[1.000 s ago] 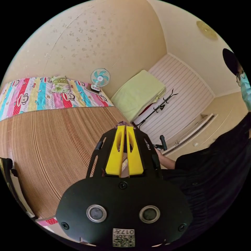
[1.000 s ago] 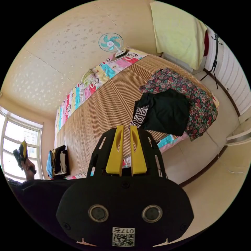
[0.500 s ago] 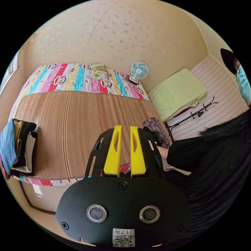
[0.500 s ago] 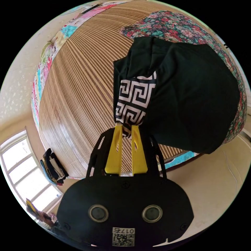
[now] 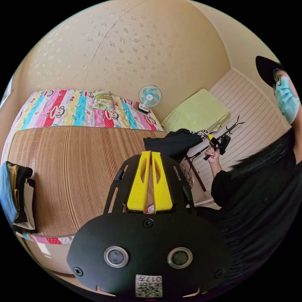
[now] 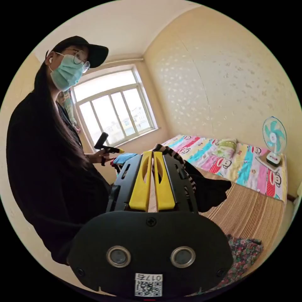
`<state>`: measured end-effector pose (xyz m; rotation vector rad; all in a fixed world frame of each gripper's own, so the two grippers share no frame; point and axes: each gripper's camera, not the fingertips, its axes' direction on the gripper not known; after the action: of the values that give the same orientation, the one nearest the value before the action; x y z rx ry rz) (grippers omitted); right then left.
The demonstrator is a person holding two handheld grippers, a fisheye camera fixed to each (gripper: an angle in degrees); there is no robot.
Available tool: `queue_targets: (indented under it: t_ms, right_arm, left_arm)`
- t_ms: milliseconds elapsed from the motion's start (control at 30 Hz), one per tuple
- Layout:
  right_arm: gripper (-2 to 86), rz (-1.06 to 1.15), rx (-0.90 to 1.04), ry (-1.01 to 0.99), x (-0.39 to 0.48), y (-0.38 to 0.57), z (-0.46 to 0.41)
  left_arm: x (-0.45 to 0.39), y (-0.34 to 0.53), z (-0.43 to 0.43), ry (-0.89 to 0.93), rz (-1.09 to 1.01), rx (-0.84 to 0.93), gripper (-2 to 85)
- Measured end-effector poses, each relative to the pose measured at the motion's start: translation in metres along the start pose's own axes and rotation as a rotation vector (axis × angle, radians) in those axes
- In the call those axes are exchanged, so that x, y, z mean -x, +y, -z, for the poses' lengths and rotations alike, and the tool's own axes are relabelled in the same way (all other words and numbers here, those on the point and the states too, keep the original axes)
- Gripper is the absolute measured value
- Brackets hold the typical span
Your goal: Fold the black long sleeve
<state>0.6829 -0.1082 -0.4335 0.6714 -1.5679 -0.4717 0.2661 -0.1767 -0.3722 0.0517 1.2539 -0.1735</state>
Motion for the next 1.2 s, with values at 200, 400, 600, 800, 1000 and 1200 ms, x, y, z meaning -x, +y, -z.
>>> queue_targets:
  t_ms: [200,400,600,800,1000,1200]
  right_arm:
    - [0.7,-0.031,-0.339,-0.141,-0.013,-0.038,-0.010]
    - [0.7,0.049,-0.097,-0.072,0.042,-0.124,-0.104]
    - [0.9,-0.063,-0.039,-0.201,0.073,-0.170,-0.165]
    - [1.1,0.037,0.030,-0.379,0.154,-0.188,-0.216]
    - [2.0,0.250,-0.072,-0.465,0.206,-0.173,-0.164]
    - [5.8,0.218,-0.101,-0.026,0.232,-0.126,-0.119]
  left_arm:
    - [-0.013,-0.015,0.040,-0.019,-0.094,-0.050,-0.7]
    - [-0.040,-0.018,0.083,0.153,-0.179,-0.112,6.7]
    - [-0.069,-0.024,0.137,0.265,-0.228,-0.135,12.2]
    - [-0.108,-0.010,0.172,0.010,-0.242,-0.317,11.3]
    - [-0.100,-0.014,0.248,0.644,-0.699,-0.438,4.5]
    - [-0.030,-0.066,0.241,1.435,-0.537,-0.499,4.2]
